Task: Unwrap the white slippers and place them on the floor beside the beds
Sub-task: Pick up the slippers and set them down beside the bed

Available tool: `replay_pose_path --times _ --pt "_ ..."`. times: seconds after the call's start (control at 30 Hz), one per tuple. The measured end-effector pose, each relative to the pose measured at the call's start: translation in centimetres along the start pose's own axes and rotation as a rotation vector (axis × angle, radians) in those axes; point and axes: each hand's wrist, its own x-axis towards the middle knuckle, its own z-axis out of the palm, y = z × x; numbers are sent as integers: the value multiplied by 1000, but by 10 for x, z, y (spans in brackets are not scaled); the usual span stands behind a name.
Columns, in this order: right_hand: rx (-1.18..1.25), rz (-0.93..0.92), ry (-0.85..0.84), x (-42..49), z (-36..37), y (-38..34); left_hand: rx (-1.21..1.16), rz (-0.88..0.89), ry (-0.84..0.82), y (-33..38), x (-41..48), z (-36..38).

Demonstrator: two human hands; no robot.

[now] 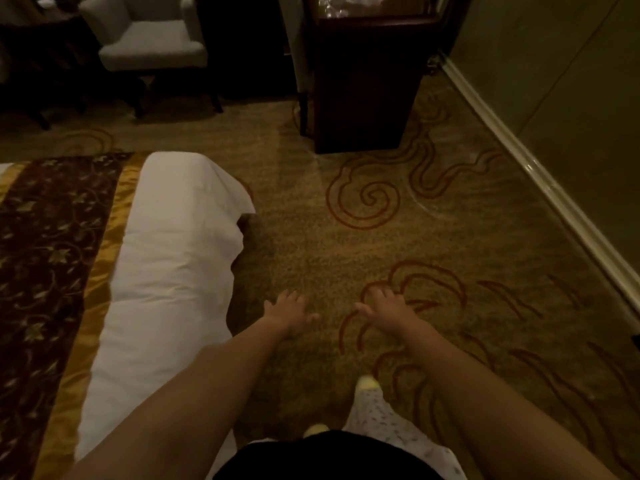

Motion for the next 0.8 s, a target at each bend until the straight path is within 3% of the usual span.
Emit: replay_pose_path --times 0.27,0.6,0.8 --pt "-123 -15 -151 153 -64 -15 -82 -91 -86 -21 125 -83" --pt "-343 -239 -230 326 -191 -90 -336 -216 -111 -71 241 -211" --pt "-471 -326 -287 424 -231 -149 -342 -303 -120 -132 320 -266"
